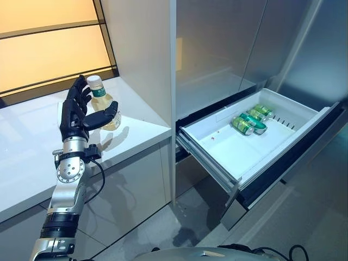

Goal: Put drinks into fridge and close the fridge

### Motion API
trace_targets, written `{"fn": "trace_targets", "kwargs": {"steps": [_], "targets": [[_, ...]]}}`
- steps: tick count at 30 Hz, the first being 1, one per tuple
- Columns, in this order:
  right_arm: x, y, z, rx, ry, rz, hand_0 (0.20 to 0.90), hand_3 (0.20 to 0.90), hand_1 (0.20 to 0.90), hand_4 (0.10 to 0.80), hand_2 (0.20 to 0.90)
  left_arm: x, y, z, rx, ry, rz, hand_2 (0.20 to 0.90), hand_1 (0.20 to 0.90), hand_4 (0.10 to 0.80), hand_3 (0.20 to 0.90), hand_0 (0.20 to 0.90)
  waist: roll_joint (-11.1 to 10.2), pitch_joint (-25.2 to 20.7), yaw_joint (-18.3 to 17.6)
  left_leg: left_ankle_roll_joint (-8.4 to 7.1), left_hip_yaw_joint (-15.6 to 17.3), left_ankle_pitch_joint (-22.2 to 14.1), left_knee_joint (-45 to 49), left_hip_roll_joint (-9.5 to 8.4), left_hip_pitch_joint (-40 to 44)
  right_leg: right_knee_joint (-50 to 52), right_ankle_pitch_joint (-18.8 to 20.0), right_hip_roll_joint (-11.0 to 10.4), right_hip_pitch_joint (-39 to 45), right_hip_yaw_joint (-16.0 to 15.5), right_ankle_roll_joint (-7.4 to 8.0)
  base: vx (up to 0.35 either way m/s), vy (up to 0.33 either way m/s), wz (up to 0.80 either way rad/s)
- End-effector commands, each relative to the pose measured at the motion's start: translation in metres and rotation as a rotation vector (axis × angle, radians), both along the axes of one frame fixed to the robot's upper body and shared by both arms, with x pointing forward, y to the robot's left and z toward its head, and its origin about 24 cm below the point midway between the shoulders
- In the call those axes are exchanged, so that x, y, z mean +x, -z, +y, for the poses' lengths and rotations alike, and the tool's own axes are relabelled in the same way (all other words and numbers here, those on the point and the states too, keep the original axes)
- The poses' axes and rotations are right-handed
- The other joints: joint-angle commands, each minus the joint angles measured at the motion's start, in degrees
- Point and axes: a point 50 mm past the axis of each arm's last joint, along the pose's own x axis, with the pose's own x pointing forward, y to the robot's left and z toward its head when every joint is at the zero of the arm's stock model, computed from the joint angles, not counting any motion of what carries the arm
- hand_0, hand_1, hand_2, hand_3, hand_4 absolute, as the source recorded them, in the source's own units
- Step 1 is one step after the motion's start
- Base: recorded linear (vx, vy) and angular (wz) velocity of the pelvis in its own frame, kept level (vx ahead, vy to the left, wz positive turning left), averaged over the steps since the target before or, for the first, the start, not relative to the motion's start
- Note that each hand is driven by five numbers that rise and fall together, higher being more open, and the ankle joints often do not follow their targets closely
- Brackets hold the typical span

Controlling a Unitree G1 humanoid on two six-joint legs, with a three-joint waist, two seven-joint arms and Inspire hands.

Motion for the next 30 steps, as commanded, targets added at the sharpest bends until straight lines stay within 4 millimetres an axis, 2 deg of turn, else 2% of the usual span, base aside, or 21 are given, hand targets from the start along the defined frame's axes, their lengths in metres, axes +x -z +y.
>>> {"fn": "trace_targets", "kwargs": {"steps": [1, 22, 30], "targets": [[-0.011, 0.002, 0.000, -0.008, -0.062, 0.064, 0.900, 0.900, 0.900, 0.800, 0.900, 0.011, -0.064, 0.008, 0.121, -0.024, -0.243, 0.900, 0.900, 0.800, 0.900, 0.900, -0.6, -0.2, -0.5, 6.20, 4.2, -9.3, 0.4, -5.96, 5.1, 5.3, -1.2, 1.1, -3.9, 6.7, -1.28, 0.027, 0.026, -0.08], [-0.008, 0.002, 0.002, -0.003, -0.047, 0.046, 0.900, 0.900, 0.900, 0.800, 0.900, 0.020, -0.072, 0.033, 0.117, -0.169, -0.247, 0.900, 0.900, 0.800, 0.900, 0.900, 0.0, 0.6, -2.7, 7.88, 6.1, -10.2, 1.1, -6.84, 5.4, 9.7, -1.4, 0.0, -6.7, 9.6, 0.10, 0.026, 0.021, -0.08], [-0.010, 0.003, 0.003, -0.003, -0.032, 0.049, 0.900, 0.900, 0.900, 0.800, 0.900, 0.022, -0.070, 0.032, 0.109, -0.177, -0.234, 0.900, 0.900, 0.800, 0.900, 0.900, -0.3, 0.4, -2.7, 8.05, 5.9, -10.2, 0.9, -7.00, 5.3, 10.2, -1.1, -0.2, -7.2, 9.6, 0.34, 0.008, 0.003, -0.01]]}}
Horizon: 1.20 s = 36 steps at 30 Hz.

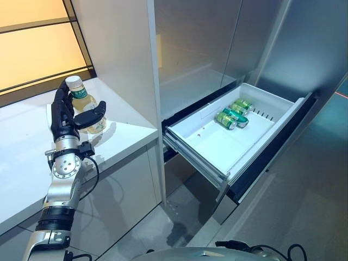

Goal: Put drinks into fridge and close the fridge

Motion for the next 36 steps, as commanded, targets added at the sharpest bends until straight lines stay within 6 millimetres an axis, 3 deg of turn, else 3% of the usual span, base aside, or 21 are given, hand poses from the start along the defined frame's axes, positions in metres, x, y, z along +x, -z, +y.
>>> {"fn": "trace_targets", "kwargs": {"steps": [1, 24, 36], "targets": [[-0.0162, 0.0031, -0.0024, -0.021, -0.054, 0.074, 0.900, 0.900, 0.900, 0.800, 0.900, 0.0156, -0.0731, 0.0098, 0.120, -0.026, -0.266, 0.900, 0.900, 0.800, 0.900, 0.900, 1.2, -0.5, -0.1, 8.13, 2.5, -9.2, 0.9, -7.15, 4.1, 9.6, -1.3, 0.2, -6.1, 5.9, 0.40, 0.000, 0.000, 0.00], [-0.0215, 0.0039, -0.0025, -0.021, -0.048, 0.082, 0.900, 0.900, 0.900, 0.800, 0.900, 0.0167, -0.0738, 0.0182, 0.082, -0.075, -0.304, 0.900, 0.900, 0.800, 0.900, 0.900, 1.2, -0.1, -1.4, 8.90, 3.0, -9.9, 1.8, -7.80, 3.9, 11.8, -0.7, -0.4, -7.8, 7.4, 1.10, 0.009, 0.004, -0.01], [-0.0252, 0.0047, -0.0011, -0.022, -0.064, 0.089, 0.900, 0.900, 0.900, 0.800, 0.900, 0.0108, -0.0795, 0.0156, 0.071, -0.125, -0.392, 0.900, 0.900, 0.800, 0.900, 0.900, 1.1, -0.2, -1.3, 8.97, 2.7, -10.1, 2.1, -7.81, 3.6, 12.2, -1.4, -0.3, -8.0, 7.5, 0.73, 0.018, 0.001, -0.05]]}}
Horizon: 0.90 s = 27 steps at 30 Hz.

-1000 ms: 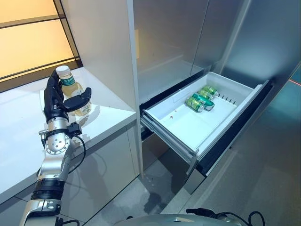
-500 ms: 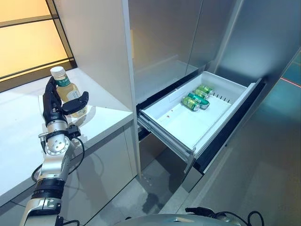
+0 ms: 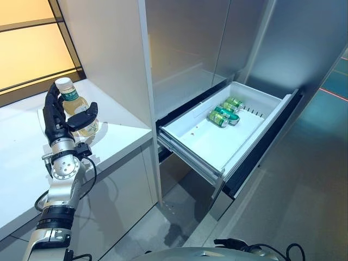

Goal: Put drinks into fridge and close the fridge

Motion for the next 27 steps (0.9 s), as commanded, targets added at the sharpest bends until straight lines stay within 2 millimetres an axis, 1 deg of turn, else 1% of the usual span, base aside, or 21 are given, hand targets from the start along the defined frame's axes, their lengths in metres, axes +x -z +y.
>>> {"fn": "trace_targets", "kwargs": {"steps": [1, 12, 13, 14, 15, 16, 17, 27], "targets": [[-0.0271, 0.0045, -0.0044, -0.025, -0.069, 0.100, 0.900, 0.900, 0.900, 0.800, 0.900, 0.0118, -0.0853, 0.0052, 0.118, -0.023, -0.367, 0.900, 0.900, 0.800, 0.900, 0.900, 1.6, -0.3, -0.1, 8.51, 0.9, -9.8, 2.1, -7.81, 3.3, 10.4, -1.3, 0.2, -6.1, 5.2, 0.79, 0.000, 0.000, 0.00], [-0.0270, 0.0046, -0.0035, -0.024, -0.070, 0.103, 0.900, 0.900, 0.900, 0.800, 0.900, 0.0136, -0.0809, 0.0042, 0.120, -0.014, -0.334, 0.900, 0.900, 0.800, 0.900, 0.900, 1.6, -0.6, 0.0, 8.37, 0.8, -9.9, 2.3, -7.72, 3.2, 10.2, -1.6, 0.3, -5.9, 5.0, 0.59, 0.000, 0.000, 0.00], [-0.0268, 0.0045, -0.0038, -0.025, -0.069, 0.103, 0.900, 0.900, 0.900, 0.800, 0.900, 0.0138, -0.0804, 0.0041, 0.117, -0.010, -0.333, 0.613, 0.613, 0.465, 0.565, 0.613, 1.6, -0.6, 0.0, 8.36, 0.8, -9.9, 2.3, -7.73, 3.2, 10.2, -1.6, 0.3, -5.9, 5.0, 0.59, 0.000, 0.000, 0.00], [-0.0270, 0.0046, -0.0040, -0.025, -0.069, 0.103, 0.900, 0.900, 0.900, 0.800, 0.900, 0.0141, -0.0805, 0.0041, 0.117, -0.006, -0.332, 0.448, 0.448, 0.273, 0.373, 0.448, 1.6, -0.6, 0.0, 8.39, 0.7, -9.9, 2.3, -7.76, 3.2, 10.2, -1.6, 0.3, -6.0, 5.0, 0.59, 0.000, 0.000, 0.00], [-0.0270, 0.0046, -0.0040, -0.025, -0.069, 0.103, 0.900, 0.900, 0.900, 0.800, 0.900, 0.0141, -0.0806, 0.0039, 0.117, -0.004, -0.334, 0.387, 0.387, 0.202, 0.302, 0.387, 1.6, -0.6, 0.0, 8.39, 0.7, -10.0, 2.3, -7.76, 3.3, 10.2, -1.5, 0.3, -6.0, 5.0, 0.59, 0.000, 0.000, 0.00], [-0.0269, 0.0045, -0.0040, -0.025, -0.069, 0.103, 0.900, 0.900, 0.900, 0.800, 0.900, 0.0143, -0.0802, 0.0036, 0.116, -0.001, -0.332, 0.387, 0.387, 0.202, 0.302, 0.387, 1.6, -0.6, 0.0, 8.39, 0.7, -10.0, 2.2, -7.77, 3.3, 10.2, -1.5, 0.4, -5.9, 5.0, 0.59, 0.000, 0.000, 0.00], [-0.0269, 0.0046, -0.0039, -0.025, -0.070, 0.103, 0.900, 0.900, 0.900, 0.800, 0.900, 0.0145, -0.0798, 0.0031, 0.117, 0.002, -0.330, 0.300, 0.300, 0.100, 0.200, 0.300, 1.6, -0.6, 0.0, 8.39, 0.6, -9.9, 2.2, -7.80, 3.3, 10.1, -1.6, 0.4, -5.9, 5.1, 0.56, 0.000, 0.000, 0.00], [-0.0273, 0.0044, -0.0051, -0.026, -0.068, 0.103, 0.900, 0.900, 0.900, 0.800, 0.900, 0.0181, -0.0779, 0.0020, 0.138, 0.028, -0.292, 0.300, 0.300, 0.100, 0.200, 0.300, 1.8, -0.7, -0.2, 8.25, 0.2, -9.9, 2.2, -7.82, 3.2, 9.3, -1.9, 0.9, -5.7, 5.5, 0.27, 0.000, 0.000, 0.00]]}}
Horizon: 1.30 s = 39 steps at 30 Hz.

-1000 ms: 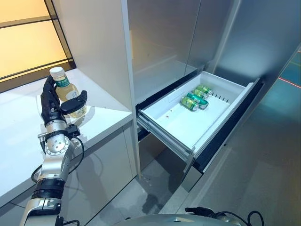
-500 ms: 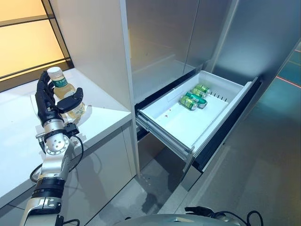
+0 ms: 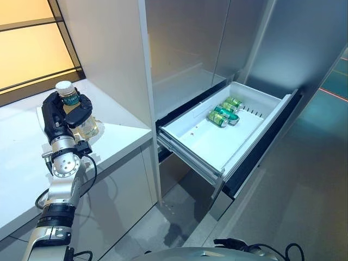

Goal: Put drinks into fridge and close the fridge

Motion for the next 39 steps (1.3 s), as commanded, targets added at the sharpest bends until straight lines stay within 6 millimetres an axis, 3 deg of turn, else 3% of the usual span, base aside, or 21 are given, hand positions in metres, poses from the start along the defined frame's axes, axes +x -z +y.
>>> {"fn": "trace_targets", "kwargs": {"steps": [1, 12, 20, 24, 29, 34, 37, 39], "targets": [[-0.028, 0.004, -0.006, -0.023, -0.068, 0.105, 0.900, 0.900, 0.900, 0.800, 0.900, 0.014, -0.072, 0.005, 0.130, 0.011, -0.274, 0.300, 0.300, 0.100, 0.200, 0.300, 1.9, -0.8, -0.1, 8.21, 0.0, -9.8, 2.1, -7.83, 3.2, 9.2, -1.9, 1.0, -5.5, 5.5, 0.24, 0.000, 0.000, 0.00], [-0.029, 0.004, -0.009, -0.024, -0.053, 0.096, 0.900, 0.900, 0.900, 0.800, 0.900, 0.012, -0.079, -0.001, 0.086, 0.080, -0.358, 0.300, 0.300, 0.100, 0.200, 0.300, 2.0, -1.3, -0.2, 7.70, -0.1, -9.4, 1.3, -7.48, 3.4, 7.7, -2.2, 1.5, -4.8, 5.4, -0.20, -0.023, -0.016, -0.02], [-0.015, 0.002, -0.004, 0.006, -0.009, 0.035, 0.900, 0.900, 0.900, 0.800, 0.900, 0.007, -0.087, -0.034, -0.250, 0.402, -0.582, 0.300, 0.300, 0.100, 0.200, 0.300, 1.9, -1.5, 0.2, 7.20, -0.6, -9.0, 0.9, -7.15, 3.5, 6.3, -1.9, 2.0, -3.8, 5.0, -0.80, -0.038, -0.034, 0.00], [-0.010, 0.002, -0.001, 0.018, -0.012, 0.020, 0.900, 0.900, 0.900, 0.800, 0.900, 0.003, -0.090, -0.041, -0.277, 0.397, -0.645, 0.300, 0.300, 0.100, 0.200, 0.300, 1.7, -1.8, 0.4, 6.88, -0.9, -8.9, 0.7, -7.05, 3.6, 5.4, -1.9, 2.2, -3.1, 4.7, -1.15, -0.025, -0.033, 0.00], [-0.013, 0.003, 0.001, 0.018, -0.022, 0.036, 0.900, 0.900, 0.900, 0.800, 0.900, -0.002, -0.096, -0.034, -0.305, 0.319, -0.713, 0.300, 0.300, 0.100, 0.200, 0.300, 1.6, -2.5, 0.5, 6.46, -0.8, -8.7, 0.6, -6.82, 3.5, 4.3, -1.7, 2.5, -2.6, 4.4, -1.49, -0.002, -0.005, 0.01], [-0.015, 0.003, 0.002, 0.017, -0.019, 0.028, 0.900, 0.900, 0.900, 0.800, 0.900, -0.004, -0.088, -0.030, -0.513, 0.328, -0.781, 0.300, 0.300, 0.100, 0.200, 0.300, 1.4, -2.7, 0.5, 6.10, -0.6, -8.5, 0.5, -6.54, 3.5, 3.7, -1.8, 2.7, -2.1, 3.9, -1.82, -0.003, -0.009, 0.02], [-0.009, 0.002, 0.004, 0.030, -0.009, -0.019, 0.900, 0.900, 0.900, 0.800, 0.900, -0.003, -0.085, -0.035, -0.599, 0.383, -0.807, 0.300, 0.300, 0.100, 0.200, 0.300, 1.2, -2.7, 0.4, 6.00, -0.5, -8.5, 0.4, -6.40, 3.5, 3.7, -1.8, 2.8, -1.9, 3.7, -1.89, -0.006, -0.013, 0.03], [0.009, -0.003, 0.009, 0.061, 0.001, -0.103, 0.900, 0.900, 0.900, 0.800, 0.900, -0.005, -0.087, -0.043, -0.645, 0.460, -0.837, 0.300, 0.300, 0.100, 0.200, 0.300, 1.0, -2.5, 0.3, 5.94, -0.5, -8.3, 0.4, -6.30, 3.3, 3.7, -1.7, 2.8, -2.0, 3.6, -1.98, -0.032, -0.022, 0.03]]}}
